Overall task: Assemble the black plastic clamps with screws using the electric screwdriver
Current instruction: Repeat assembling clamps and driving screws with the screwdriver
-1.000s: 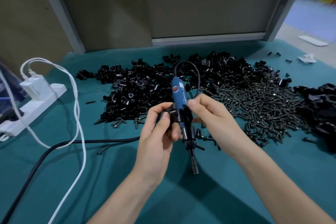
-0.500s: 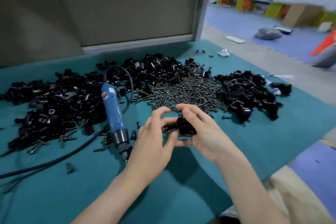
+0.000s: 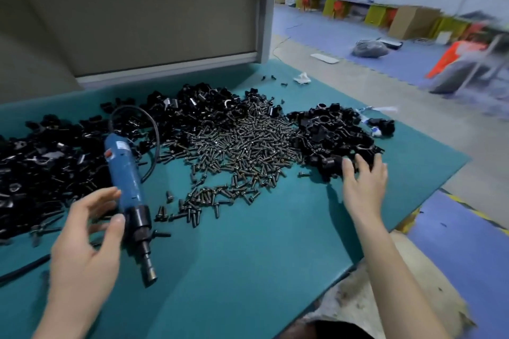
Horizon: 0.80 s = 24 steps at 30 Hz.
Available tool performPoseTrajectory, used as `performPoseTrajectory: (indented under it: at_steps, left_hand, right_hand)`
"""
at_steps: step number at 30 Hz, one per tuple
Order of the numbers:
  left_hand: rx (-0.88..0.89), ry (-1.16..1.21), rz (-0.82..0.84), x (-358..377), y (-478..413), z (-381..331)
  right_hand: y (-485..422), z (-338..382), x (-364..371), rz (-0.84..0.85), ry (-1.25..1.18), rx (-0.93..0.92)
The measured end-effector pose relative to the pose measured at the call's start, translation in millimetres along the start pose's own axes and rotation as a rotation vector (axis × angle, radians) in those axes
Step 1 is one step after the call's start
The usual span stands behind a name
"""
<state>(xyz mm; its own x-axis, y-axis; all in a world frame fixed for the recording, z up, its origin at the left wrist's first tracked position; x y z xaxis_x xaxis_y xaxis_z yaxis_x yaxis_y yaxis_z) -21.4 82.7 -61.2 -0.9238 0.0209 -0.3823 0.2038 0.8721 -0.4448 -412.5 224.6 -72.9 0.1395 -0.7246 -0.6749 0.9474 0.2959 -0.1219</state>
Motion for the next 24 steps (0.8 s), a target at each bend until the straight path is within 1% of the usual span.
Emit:
performPoseTrajectory:
  at_steps: [1,2,3,4,5,6,7,9,11,13,15,16,17,19,22,24]
  left_hand:
    - [-0.008,-0.015,-0.042,-1,-1,5]
    - [-0.011,-0.028,-0.081,-2,-1,8]
    - [-0.015,-0.033,-0.110,-3,-1,10]
    - [-0.028,-0.035,-0.129,-3,-1,12]
    - [-0.038,-0.033,-0.140,-3,-2,14]
    - [-0.048,-0.032,-0.143,-3,-3,16]
    - [-0.059,-0.030,-0.138,-3,-3,20]
    - [-0.091,-0.012,-0.104,-1,-2,22]
    - [-0.116,0.018,-0.084,1,-3,24]
    - [-0.136,0.036,-0.097,0,-4,26]
    - [-0.150,0.044,-0.111,-1,-4,24]
    - [-0.159,0.045,-0.115,-2,-4,23]
    - [-0.168,0.044,-0.115,-2,-4,21]
    - [-0.185,0.036,-0.105,-1,-5,19]
    - [-0.187,0.013,-0.092,0,-6,18]
    - [-0.173,0.006,-0.101,-1,-5,16]
  right_hand:
    - [3,4,-1,-0.028,-0.017,0.005]
    - [8,10,-2,-0.100,-0.049,-0.008]
    - [14,16,-4,-0.202,-0.101,-0.060]
    - [21,27,-5,-0.294,-0.173,-0.155]
    - [28,42,-3,-0.325,-0.244,-0.274]
    - [33,59,4,-0.271,-0.288,-0.386]
    - [36,80,16,-0.158,-0.298,-0.480]
    - [34,124,51,0.091,-0.206,-0.614]
    - [24,166,90,0.236,-0.084,-0.684]
    - [10,196,124,0.318,-0.023,-0.669]
    - [-4,211,150,0.450,0.004,-0.594]
    - [-8,214,162,0.512,0.053,-0.568]
    - [-10,214,172,0.536,0.150,-0.575]
    - [-13,213,190,0.451,0.317,-0.642]
    - [-10,217,202,0.309,0.318,-0.628]
    - [-5,219,206,0.222,0.426,-0.692]
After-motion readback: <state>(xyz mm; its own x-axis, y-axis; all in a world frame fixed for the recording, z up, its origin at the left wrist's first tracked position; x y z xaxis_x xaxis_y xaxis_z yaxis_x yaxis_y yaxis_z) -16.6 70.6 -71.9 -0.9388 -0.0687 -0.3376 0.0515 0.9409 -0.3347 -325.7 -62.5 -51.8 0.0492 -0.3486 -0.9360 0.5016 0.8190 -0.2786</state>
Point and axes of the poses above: each hand's wrist, its own y-axis away from the middle knuckle, its own x-axis out of the palm, z = x × y, the point moved 2 cm from there along -y, towards the middle knuckle, and after that the axes turned 5 degrees about x, right-handed, at the moved point
